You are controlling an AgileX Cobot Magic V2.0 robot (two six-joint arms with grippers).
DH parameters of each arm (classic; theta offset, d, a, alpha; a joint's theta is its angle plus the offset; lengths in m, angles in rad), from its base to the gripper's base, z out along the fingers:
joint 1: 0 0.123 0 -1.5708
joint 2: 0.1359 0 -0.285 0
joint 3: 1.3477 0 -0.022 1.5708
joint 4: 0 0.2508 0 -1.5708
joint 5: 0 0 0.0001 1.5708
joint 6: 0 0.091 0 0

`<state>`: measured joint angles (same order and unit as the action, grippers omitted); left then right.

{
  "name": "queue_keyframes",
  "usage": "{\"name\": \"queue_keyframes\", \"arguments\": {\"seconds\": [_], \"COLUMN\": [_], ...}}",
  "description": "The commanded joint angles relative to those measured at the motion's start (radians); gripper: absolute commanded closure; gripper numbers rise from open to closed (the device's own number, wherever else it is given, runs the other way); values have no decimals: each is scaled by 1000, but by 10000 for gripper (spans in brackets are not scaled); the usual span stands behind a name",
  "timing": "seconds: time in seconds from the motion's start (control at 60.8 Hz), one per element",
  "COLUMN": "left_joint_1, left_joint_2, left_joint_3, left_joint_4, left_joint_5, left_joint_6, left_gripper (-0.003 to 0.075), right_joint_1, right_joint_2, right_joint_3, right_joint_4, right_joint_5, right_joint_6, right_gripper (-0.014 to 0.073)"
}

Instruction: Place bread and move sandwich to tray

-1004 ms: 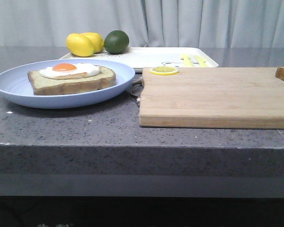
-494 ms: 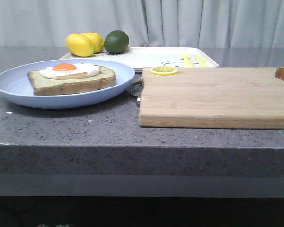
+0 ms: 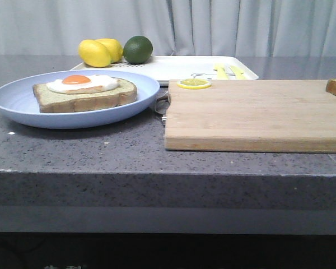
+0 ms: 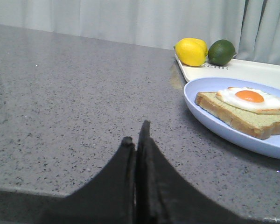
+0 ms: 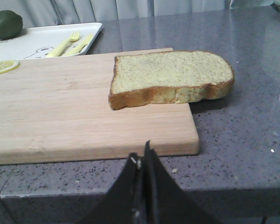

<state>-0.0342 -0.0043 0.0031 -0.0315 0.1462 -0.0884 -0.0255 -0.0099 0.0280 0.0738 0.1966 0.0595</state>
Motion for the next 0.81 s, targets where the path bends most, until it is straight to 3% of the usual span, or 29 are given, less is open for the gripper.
{"name": "queue_keyframes", "arguments": {"seconds": [0.0,0.79], "left_joint_1": [3,3], "left_joint_2": [-21,-21], "left_joint_3": [3,3], "left_joint_4": [22,22], "left_joint_5": [-86,-137], "left_joint_6": [-9,-9], "left_gripper": [741,741], "right_joint_1": [-4,-4], "right_joint_2": [-18,-18], "right_joint_3": [-3,-3], "right_joint_4": [-8,-8], "right_joint_5": [-83,-101], "right_joint_6": [-3,-3], "right_gripper": [652,652]}}
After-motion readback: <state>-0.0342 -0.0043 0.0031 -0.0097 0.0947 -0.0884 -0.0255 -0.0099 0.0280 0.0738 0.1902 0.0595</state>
